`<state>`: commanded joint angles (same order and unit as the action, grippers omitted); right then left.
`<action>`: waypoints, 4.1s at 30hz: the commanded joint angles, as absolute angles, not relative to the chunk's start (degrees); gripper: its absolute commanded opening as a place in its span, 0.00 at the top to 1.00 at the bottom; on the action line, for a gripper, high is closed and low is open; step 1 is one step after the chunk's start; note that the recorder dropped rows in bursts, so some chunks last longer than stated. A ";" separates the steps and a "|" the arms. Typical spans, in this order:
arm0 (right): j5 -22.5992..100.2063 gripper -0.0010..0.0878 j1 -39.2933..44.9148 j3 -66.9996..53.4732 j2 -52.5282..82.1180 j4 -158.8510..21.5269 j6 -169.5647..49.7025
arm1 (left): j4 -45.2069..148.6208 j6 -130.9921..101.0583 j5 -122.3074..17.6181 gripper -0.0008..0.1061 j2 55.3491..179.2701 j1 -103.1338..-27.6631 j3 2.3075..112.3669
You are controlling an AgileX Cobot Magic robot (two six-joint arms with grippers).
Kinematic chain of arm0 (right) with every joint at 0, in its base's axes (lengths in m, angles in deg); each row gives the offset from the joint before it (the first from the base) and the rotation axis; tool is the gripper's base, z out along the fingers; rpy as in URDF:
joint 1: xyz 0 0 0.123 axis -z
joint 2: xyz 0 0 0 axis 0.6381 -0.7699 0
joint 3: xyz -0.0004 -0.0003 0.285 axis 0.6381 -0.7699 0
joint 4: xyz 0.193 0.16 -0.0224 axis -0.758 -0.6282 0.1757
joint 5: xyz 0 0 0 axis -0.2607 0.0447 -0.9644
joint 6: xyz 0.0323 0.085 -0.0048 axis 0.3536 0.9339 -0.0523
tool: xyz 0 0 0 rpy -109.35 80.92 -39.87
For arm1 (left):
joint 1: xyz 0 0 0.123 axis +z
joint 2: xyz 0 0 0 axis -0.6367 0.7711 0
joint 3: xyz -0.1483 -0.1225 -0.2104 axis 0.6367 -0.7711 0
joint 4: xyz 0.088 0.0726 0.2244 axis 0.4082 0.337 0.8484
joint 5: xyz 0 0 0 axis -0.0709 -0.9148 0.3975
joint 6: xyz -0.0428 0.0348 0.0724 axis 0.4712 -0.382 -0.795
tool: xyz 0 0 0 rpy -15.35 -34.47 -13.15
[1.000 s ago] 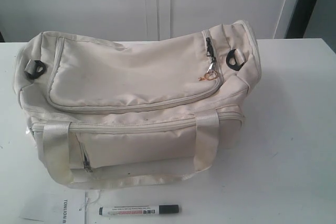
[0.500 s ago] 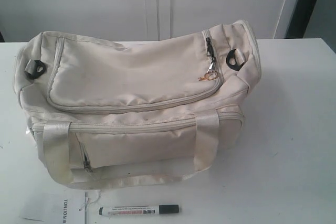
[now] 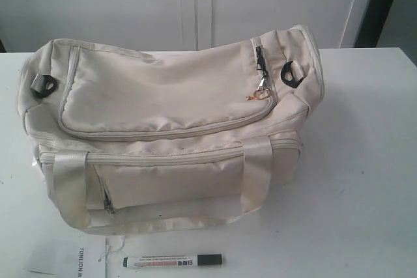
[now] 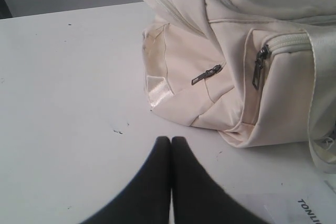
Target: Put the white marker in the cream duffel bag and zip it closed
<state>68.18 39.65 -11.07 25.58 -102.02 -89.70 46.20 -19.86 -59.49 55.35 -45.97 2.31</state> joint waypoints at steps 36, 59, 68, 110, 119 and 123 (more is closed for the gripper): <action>70.09 0.26 35.01 11.94 -11.87 -109.87 -97.48 | 46.20 -19.42 -59.49 0.99 55.35 -45.97 2.31; 68.98 0.99 35.01 19.17 -25.28 -112.44 -97.55 | 45.98 -19.10 -59.49 0.99 55.35 -45.97 2.31; 68.35 0.99 35.01 19.17 -25.28 -112.49 -97.66 | 45.48 -9.83 -56.89 0.99 55.35 -45.97 2.31; 68.34 0.99 35.01 19.17 -25.28 -112.49 -97.66 | 24.00 -38.75 -79.88 0.99 87.59 -45.97 34.10; 68.34 0.99 35.01 19.17 -25.28 -112.49 -97.66 | 8.26 -54.53 -85.37 0.99 97.40 -45.97 40.84; 68.34 0.99 35.01 19.17 -25.28 -112.49 -97.66 | 1.63 -61.30 -88.06 0.99 102.00 -45.97 43.62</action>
<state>68.34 35.01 19.17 -25.28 -112.49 -97.66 1.63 -61.30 -88.06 102.00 -45.97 43.62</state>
